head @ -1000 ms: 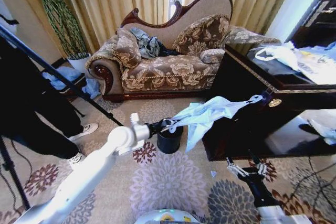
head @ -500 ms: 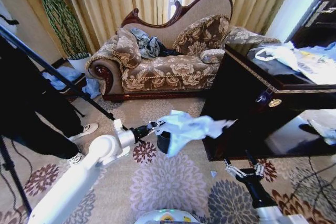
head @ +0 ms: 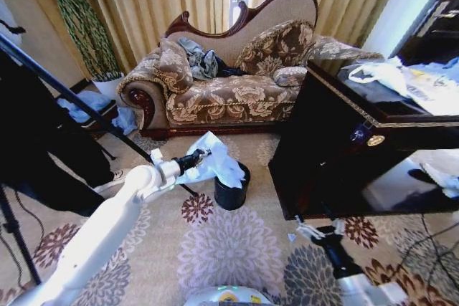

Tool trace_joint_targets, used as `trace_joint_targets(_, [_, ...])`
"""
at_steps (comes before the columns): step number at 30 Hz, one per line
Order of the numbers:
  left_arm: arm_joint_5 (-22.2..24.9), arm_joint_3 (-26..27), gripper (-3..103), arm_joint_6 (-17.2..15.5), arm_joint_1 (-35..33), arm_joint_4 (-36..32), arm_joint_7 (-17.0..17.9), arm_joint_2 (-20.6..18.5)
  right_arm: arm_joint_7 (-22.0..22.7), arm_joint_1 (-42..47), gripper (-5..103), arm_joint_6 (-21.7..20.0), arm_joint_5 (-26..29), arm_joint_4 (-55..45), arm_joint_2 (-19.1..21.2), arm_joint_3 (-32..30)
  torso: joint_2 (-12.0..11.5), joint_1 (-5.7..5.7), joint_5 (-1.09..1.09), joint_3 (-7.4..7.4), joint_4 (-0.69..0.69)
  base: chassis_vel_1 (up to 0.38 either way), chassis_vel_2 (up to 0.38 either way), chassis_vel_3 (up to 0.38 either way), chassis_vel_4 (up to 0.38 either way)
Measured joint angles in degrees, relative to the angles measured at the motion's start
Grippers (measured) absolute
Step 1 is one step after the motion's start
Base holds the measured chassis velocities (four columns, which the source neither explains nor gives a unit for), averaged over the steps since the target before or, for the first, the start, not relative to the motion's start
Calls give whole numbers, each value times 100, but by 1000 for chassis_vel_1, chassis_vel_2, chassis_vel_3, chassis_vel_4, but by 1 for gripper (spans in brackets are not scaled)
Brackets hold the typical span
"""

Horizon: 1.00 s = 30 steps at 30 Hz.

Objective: Place a garbage bag over the trash bin.

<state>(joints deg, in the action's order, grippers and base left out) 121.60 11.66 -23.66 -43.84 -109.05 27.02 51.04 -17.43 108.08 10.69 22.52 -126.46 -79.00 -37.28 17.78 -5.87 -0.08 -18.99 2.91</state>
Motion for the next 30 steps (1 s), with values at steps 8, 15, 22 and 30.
trace_joint_targets(8, [-229, -538, 0, 132, 342, 70, -25, 119, 339, -649, 100, -178, -109, 352, 303, 1066, 0, 0, -4, 0, 0, 0, 0, 0, 0])
trace_joint_targets(15, [-289, -995, 0, 284, 876, 277, -120, 255, 357, -1316, 84, -239, -135, 777, 480, 1852, 0, 0, -1, 0, 0, 0, 0, 0, 0])
trace_joint_targets(22, [-116, -1323, 0, 264, 1050, -125, -73, -23, 452, -2101, 57, -338, -83, 983, 649, 2232, 0, 0, -1, 0, -1, 0, 0, 0, 0])
trace_joint_targets(30, [-102, -1271, 0, 138, 775, -528, -97, -181, 480, -2801, 25, -496, 106, 1146, 1105, 2292, 1, 0, -2, 0, -1, 0, 0, 0, 0])
